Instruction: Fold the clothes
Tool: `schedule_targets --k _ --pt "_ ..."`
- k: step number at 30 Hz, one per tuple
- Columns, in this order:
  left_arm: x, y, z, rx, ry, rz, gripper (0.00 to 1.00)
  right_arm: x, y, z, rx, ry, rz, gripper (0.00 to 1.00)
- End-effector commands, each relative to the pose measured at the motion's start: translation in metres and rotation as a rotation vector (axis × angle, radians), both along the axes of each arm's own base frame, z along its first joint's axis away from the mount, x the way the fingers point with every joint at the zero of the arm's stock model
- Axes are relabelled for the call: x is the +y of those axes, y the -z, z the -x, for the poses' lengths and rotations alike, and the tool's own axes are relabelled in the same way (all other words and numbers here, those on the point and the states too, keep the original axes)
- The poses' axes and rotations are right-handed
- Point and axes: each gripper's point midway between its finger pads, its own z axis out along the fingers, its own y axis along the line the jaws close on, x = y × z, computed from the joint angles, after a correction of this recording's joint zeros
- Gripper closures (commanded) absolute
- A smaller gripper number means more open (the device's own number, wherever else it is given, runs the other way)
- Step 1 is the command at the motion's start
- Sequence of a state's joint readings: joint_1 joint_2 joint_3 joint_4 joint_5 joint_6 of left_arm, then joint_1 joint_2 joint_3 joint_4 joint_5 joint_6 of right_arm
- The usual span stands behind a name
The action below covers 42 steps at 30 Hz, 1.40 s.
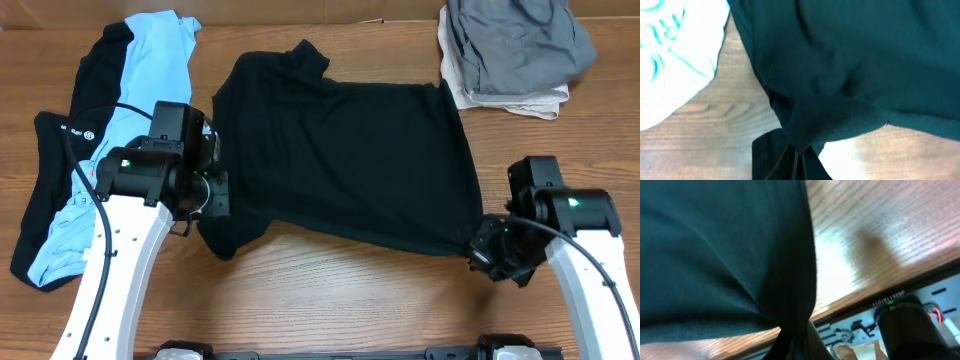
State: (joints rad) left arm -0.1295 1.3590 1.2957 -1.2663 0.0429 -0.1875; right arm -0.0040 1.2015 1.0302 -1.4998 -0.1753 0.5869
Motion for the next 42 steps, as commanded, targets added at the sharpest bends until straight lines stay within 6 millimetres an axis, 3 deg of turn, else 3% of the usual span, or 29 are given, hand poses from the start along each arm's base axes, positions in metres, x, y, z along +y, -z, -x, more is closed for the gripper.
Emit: schedule_targets --k 1,10,13,14,19,26,32,42 --pt "0.003 0.014 -0.009 -0.009 -0.029 -0.017 0.96 -0.002 0.013 -0.013 0.016 -0.024 0.017 0.96" --pt "-0.001 0.046 -0.048 -0.062 -0.036 -0.014 0.96 -0.002 0.043 -0.087 -0.151 -0.109 0.02 0.96" --pt "-0.004 0.053 -0.067 -0.101 -0.037 -0.009 0.96 -0.002 0.048 -0.109 -0.219 -0.14 0.024 0.96" --pt "-0.006 0.054 -0.083 -0.145 -0.037 -0.002 0.96 -0.002 0.051 -0.122 -0.256 -0.164 0.029 0.96" --pt "-0.011 0.042 -0.123 -0.303 -0.038 0.022 0.96 -0.002 0.054 -0.147 -0.34 -0.186 0.038 0.96" --pt "-0.016 0.019 -0.157 -0.471 -0.038 0.047 0.96 -0.002 0.049 -0.168 -0.428 -0.193 0.047 0.96" --pt "-0.016 0.042 -0.159 -0.414 -0.028 0.032 0.96 -0.002 0.053 -0.178 -0.448 -0.2 0.05 0.96" --pt "-0.014 0.081 -0.173 -0.369 -0.036 0.006 0.96 -0.002 0.089 -0.193 -0.417 -0.236 0.05 0.96"
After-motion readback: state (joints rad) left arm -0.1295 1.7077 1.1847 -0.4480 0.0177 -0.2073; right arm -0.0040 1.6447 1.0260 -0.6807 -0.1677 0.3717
